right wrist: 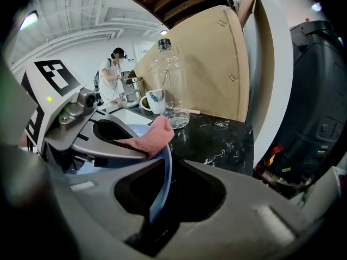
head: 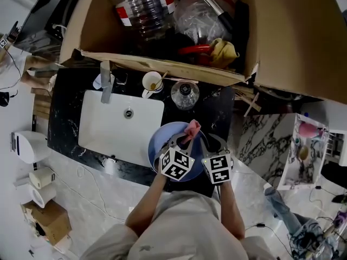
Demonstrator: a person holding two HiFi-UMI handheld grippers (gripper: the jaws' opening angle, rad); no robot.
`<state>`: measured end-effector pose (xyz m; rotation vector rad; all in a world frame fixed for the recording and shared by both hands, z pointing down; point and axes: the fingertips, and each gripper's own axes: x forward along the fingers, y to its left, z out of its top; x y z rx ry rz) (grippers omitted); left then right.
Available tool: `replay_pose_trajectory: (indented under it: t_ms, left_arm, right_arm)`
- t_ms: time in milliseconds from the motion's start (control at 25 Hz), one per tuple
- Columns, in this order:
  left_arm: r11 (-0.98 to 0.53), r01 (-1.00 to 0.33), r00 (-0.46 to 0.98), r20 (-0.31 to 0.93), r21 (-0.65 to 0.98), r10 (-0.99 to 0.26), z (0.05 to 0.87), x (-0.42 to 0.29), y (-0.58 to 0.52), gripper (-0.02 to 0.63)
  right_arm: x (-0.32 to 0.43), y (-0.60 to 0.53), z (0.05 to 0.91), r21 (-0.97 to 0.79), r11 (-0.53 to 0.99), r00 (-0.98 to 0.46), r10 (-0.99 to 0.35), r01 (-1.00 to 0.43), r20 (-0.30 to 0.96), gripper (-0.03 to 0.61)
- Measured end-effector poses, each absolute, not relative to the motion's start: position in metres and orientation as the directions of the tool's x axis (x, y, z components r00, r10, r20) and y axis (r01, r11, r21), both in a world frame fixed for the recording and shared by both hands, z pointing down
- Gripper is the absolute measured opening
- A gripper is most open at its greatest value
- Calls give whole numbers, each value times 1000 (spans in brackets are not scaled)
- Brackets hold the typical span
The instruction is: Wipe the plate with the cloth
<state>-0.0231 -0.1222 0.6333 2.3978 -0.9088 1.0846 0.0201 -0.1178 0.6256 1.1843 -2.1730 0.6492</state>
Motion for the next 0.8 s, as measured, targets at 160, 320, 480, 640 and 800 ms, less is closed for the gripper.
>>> replay_pose_trajectory:
  t_ms: [160, 320, 480, 640, 800]
  left_arm:
    - [-724, -688, 490, 768, 51, -412, 637, -23, -126, 34]
    - [-710, -702, 478, 772, 48, -420, 637, -24, -130, 34]
    - [-689, -723, 459, 777, 46, -430, 638, -28, -135, 33]
    - [-668, -743, 437, 783, 36, -443, 637, -34, -139, 34]
    - [-645, -764, 408, 790, 21, -458, 638, -41, -141, 33]
  right_arm:
    - [19, -119, 626, -143, 485, -443, -590, -863, 675, 59]
    - [17, -119, 626, -136, 473, -432, -604, -871, 670, 43]
    - [17, -118, 627, -141, 466, -430, -604, -874, 670, 41]
    - [18, -118, 627, -140, 465, -430, -608, -874, 667, 40]
    - [19, -116, 627, -140, 463, -428, -608, -875, 669, 40]
